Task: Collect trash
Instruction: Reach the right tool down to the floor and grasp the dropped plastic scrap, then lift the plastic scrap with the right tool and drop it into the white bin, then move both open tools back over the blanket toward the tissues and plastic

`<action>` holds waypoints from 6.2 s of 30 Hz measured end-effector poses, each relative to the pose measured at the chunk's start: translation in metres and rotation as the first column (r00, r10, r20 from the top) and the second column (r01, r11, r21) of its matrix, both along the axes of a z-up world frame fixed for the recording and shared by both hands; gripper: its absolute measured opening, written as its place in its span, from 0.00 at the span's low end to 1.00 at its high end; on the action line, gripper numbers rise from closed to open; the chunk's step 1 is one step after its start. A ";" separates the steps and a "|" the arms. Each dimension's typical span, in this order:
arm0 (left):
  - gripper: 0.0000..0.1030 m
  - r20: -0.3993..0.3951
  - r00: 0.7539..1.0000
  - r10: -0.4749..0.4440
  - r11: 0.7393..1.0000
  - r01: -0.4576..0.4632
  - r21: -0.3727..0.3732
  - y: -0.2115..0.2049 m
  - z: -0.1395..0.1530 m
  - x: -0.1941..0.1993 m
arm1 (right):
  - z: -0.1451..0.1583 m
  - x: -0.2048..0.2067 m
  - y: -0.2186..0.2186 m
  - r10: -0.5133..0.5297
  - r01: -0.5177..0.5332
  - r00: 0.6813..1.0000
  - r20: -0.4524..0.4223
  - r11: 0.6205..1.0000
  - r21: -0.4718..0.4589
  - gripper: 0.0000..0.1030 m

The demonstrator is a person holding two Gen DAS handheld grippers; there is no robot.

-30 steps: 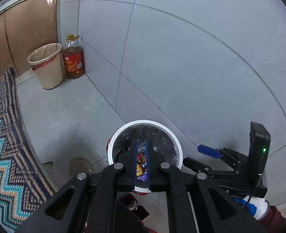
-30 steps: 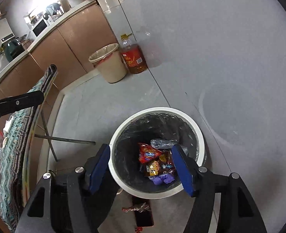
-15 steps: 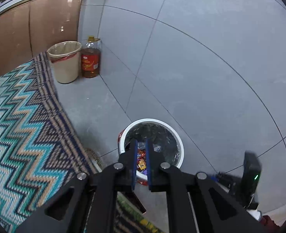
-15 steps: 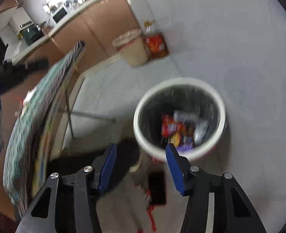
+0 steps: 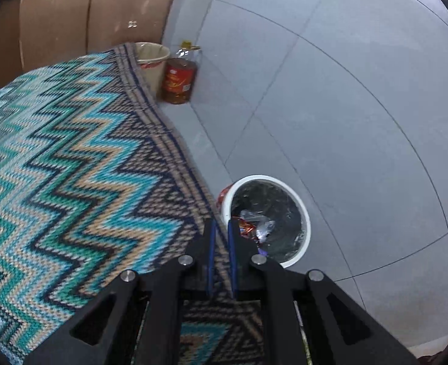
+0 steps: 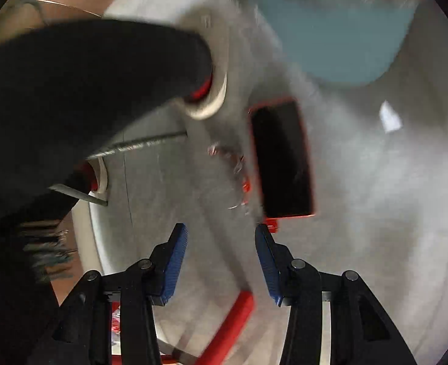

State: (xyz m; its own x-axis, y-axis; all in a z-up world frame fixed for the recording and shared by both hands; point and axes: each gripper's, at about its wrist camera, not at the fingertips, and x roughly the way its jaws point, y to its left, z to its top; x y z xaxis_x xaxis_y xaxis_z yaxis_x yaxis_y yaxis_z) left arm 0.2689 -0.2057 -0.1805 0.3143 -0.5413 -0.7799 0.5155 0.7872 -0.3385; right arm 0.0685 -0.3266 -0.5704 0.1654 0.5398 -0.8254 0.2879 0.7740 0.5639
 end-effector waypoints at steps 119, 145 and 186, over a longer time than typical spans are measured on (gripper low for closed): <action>0.08 -0.074 0.997 0.031 0.995 -0.038 -0.095 0.053 -0.014 0.001 | -0.061 0.059 0.013 -0.001 0.001 1.000 -0.014 1.000 0.004 0.09; 0.44 0.187 0.972 0.143 0.966 -0.096 -0.241 0.166 0.091 -0.116 | 0.265 0.061 -0.118 -0.217 0.422 0.843 0.492 0.835 -0.353 0.47; 0.57 0.035 0.846 0.532 0.830 -0.513 -0.218 0.376 0.029 -0.022 | 0.427 0.175 0.210 0.429 -0.245 0.599 0.676 0.902 -0.356 0.64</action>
State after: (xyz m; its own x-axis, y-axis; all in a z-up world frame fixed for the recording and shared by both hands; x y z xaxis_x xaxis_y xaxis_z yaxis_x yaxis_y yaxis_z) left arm 0.2473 0.1708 -0.1511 0.6567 -0.4120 -0.6317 0.0816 0.8715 -0.4836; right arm 0.2436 -0.1170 -0.1435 0.5964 0.5185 -0.6128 -0.4469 0.8486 0.2831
